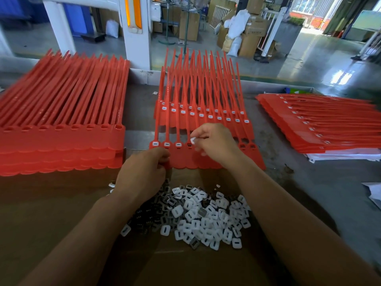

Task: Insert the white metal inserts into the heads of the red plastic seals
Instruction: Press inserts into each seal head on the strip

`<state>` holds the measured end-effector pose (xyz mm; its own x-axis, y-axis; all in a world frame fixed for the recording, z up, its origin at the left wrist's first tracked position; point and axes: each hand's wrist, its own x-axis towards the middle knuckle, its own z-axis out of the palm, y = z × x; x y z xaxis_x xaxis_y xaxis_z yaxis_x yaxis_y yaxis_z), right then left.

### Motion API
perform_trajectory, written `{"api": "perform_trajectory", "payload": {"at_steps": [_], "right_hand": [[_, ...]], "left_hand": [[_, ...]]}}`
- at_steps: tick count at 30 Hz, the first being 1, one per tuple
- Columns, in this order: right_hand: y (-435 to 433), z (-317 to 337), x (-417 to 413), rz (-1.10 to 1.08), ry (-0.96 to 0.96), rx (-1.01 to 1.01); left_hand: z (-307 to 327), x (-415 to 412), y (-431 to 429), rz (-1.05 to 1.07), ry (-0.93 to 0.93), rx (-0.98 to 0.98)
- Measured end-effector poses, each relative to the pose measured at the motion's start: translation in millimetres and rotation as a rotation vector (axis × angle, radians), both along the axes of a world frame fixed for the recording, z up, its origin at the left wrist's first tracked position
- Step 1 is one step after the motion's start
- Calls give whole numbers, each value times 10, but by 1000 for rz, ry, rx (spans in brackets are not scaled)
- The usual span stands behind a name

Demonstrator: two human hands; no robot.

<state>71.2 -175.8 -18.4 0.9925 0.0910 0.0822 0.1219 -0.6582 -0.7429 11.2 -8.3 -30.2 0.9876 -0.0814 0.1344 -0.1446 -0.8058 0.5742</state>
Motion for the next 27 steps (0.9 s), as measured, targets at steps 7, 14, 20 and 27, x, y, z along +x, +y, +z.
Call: {"api": "perform_trajectory", "payload": {"at_steps": [7,14,20,27], "right_hand": [[40,-92,90,-30,6,-63],[41,-97,130,-27,62,-103],[87,-118,175,-17,53,-212],[94,-40,218,-69,99,-181]], "left_hand": [[0,-2,2,-4,-4,9],[3,5,-5,-3,-12,15],[6,3,-5,-6,1,20],[2,-2,-16,10,-9,3]]}}
